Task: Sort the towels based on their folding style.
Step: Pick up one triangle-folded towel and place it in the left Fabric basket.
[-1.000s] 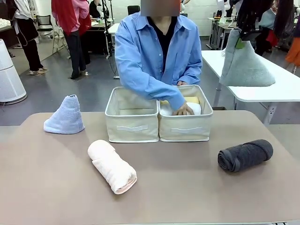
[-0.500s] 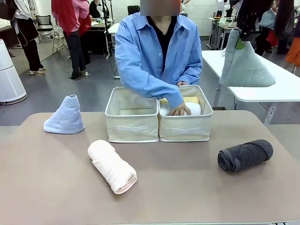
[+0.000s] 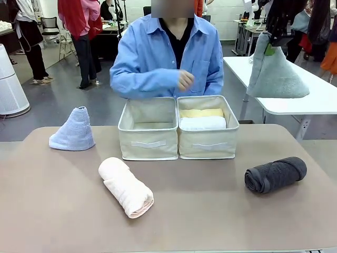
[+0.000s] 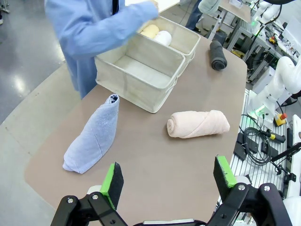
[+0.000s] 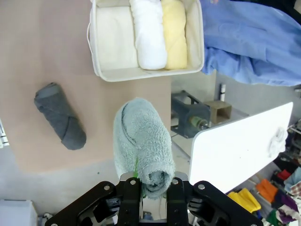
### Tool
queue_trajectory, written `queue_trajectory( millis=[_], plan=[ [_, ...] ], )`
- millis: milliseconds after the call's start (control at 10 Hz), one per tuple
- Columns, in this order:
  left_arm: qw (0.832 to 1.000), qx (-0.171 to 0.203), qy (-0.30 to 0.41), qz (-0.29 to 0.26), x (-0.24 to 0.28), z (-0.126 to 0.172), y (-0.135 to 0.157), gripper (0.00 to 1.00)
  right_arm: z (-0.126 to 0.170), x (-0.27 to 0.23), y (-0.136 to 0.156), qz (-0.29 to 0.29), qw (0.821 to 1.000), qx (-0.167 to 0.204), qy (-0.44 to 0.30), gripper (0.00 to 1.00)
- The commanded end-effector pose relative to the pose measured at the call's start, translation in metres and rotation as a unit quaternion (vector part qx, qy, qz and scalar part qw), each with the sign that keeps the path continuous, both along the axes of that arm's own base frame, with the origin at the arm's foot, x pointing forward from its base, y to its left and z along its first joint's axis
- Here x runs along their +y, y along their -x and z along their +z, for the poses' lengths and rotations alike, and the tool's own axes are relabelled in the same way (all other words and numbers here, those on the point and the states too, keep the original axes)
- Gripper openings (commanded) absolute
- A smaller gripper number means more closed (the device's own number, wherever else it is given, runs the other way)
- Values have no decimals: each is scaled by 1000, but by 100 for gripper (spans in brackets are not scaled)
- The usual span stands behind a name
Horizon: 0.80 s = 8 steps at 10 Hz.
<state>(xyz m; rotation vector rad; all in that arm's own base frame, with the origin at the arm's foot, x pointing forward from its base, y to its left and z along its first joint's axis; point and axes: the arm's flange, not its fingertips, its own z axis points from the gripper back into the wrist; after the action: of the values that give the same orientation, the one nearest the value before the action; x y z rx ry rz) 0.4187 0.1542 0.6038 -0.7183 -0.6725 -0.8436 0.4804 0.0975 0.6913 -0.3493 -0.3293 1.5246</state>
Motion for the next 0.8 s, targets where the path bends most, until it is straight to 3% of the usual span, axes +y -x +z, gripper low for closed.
queue_trajectory(
  millis=[0, 100, 400, 700],
  plan=[
    [1000, -4, 4, 2, -2, 0, 0, 100, -2, -2, 6, 1, 1000, -3, -3, 18],
    [1000, -4, 4, 2, -2, 0, 0, 100, 0, 0, 0, 0, 1000, 0, 0, 18],
    [1000, -4, 4, 2, -2, 0, 0, 100, 9, 99, 1, 32, 997, -28, -64, 18],
    [1000, -4, 4, 2, -2, 0, 0, 100, 12, 190, -6, 77, 993, -26, -81, 18]
  ],
)
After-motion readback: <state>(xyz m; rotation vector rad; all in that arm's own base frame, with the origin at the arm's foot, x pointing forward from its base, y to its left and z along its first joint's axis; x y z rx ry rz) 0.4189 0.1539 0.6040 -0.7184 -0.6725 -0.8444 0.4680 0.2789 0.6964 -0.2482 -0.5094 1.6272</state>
